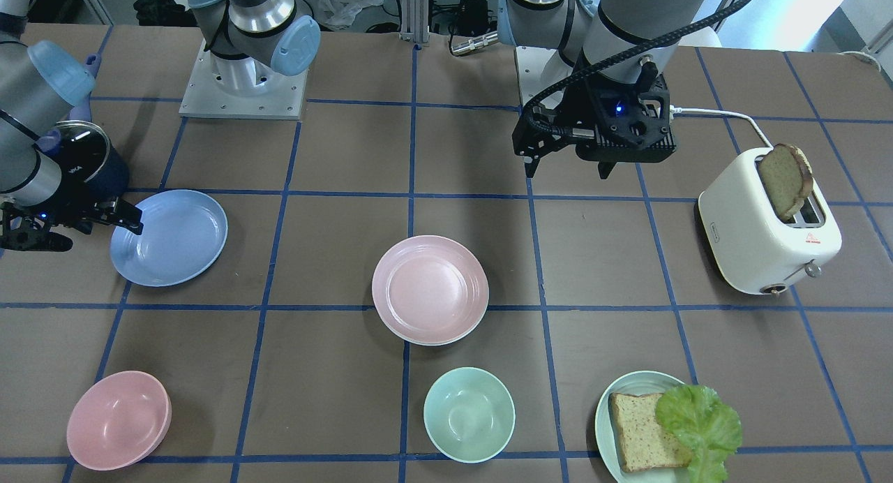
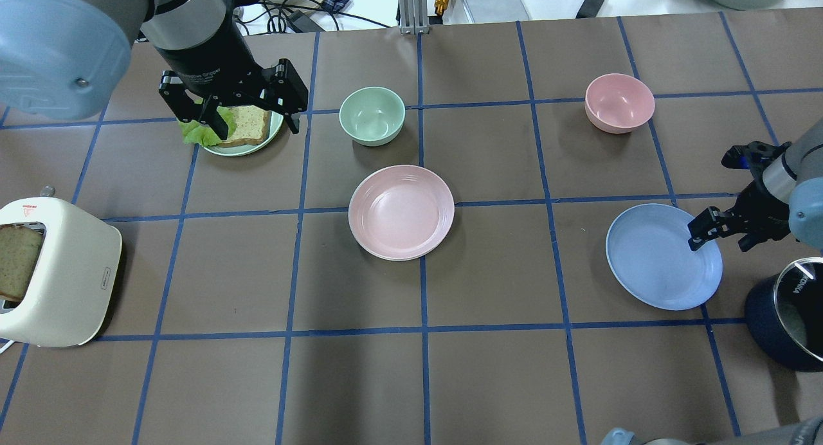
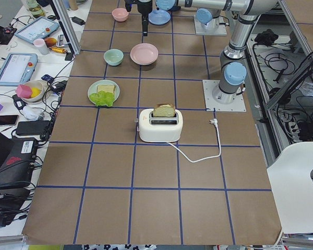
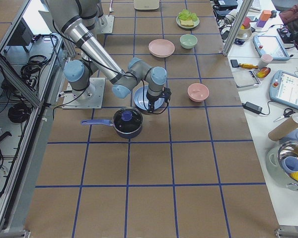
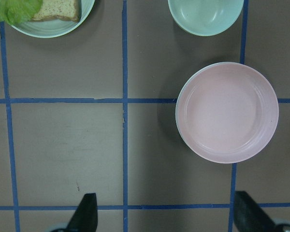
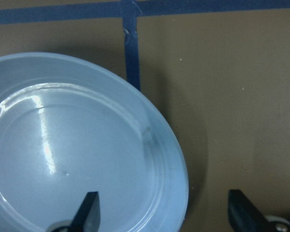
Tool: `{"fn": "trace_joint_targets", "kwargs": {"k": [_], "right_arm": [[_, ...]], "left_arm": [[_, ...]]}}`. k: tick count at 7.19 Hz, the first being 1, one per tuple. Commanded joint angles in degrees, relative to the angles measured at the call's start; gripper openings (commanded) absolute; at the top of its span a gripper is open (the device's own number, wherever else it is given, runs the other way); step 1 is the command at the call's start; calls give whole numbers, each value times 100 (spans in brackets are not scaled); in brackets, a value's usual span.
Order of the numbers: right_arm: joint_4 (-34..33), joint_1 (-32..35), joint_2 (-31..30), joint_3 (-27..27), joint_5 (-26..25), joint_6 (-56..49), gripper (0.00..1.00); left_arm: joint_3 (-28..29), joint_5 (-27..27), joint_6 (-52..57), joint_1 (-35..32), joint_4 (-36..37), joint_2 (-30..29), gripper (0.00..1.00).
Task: Stack three plates with pink and blue
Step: 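Grasp the light blue plate rim with the right gripper and lift it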
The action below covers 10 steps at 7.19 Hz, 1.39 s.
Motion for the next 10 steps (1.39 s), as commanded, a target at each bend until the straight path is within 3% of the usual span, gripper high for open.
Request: {"fn": "trace_joint_targets", "kwargs": {"k": [1,2,3,7,8,9,10], "right_arm": [[-10,-2,109,-18,-10,-138,47],[-10,-2,109,-18,-10,-138,26],[-2,-2,109,-10,-1,-138,18],[16,-2,232,-27,-1,-112,14],[34,-2,171,-62,34,-103,11],[86,-2,153,-123,34,-138,0],[95,-2,144,-132,25,-138,0]], "left_arm": [[-3,1,-29,9,0,14,100],[-3,-8,-29,9,0,14,100],[-3,-8,-29,0,0,14,100],[-3,-8,-29,9,0,23,100],[-3,-16,-29,9,0,23,100],[-3,-17,-38,9,0,31,100],[-3,-17,-29,9,0,31,100]]}}
